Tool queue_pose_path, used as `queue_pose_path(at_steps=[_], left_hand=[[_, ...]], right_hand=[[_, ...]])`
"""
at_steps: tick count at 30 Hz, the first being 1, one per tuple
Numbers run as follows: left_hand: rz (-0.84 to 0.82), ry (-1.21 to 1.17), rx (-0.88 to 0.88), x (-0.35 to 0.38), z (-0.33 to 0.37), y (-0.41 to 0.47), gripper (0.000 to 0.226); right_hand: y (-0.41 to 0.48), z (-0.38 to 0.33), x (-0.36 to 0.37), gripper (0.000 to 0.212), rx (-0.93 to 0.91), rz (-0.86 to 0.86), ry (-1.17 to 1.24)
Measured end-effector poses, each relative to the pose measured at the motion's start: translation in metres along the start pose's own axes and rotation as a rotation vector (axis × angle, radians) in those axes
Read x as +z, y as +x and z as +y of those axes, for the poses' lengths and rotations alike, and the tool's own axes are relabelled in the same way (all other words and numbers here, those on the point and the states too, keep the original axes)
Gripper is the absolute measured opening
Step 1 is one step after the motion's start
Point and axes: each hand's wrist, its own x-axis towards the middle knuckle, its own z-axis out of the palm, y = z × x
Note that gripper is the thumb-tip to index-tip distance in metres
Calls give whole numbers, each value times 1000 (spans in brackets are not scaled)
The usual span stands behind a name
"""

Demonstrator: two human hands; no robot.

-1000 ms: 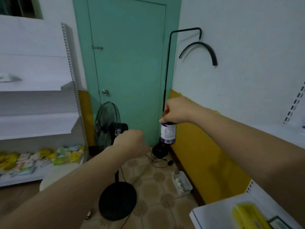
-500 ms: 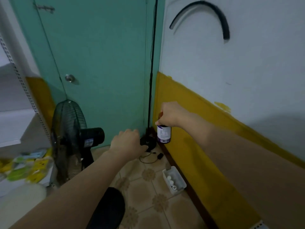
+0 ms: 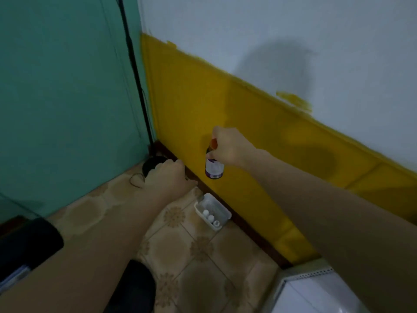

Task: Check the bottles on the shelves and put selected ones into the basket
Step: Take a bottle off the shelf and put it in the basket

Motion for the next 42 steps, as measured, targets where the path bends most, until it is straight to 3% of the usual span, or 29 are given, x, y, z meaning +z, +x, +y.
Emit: queue_pose_path(at_steps=[3, 12, 21, 24, 32, 35, 39, 42], left_hand=[[-62, 18, 27, 34, -4, 50, 35], [-126, 165, 76, 143, -27, 197, 50], [-341, 138, 78, 318, -84, 305, 50], [-357, 145, 90, 376, -109, 331, 55], [-416, 185, 96, 525, -160, 390, 54], [-428, 202, 118, 576, -176, 405, 58], [-445, 252, 122, 625, -197, 423, 60], [-458, 241, 113, 651, -203, 432, 57]], right_hand=[[49, 29, 22, 28, 58, 3, -16], [199, 117, 134, 34, 106, -30, 110], [326, 225, 320, 37, 182, -84, 124], [351, 265, 399, 24, 199, -92, 133], [401, 333, 581, 44, 268, -144, 150], [416, 352, 642, 38, 258, -165, 114], [429, 374, 694, 22, 233, -127, 98], [440, 384, 717, 27, 229, -122, 78]])
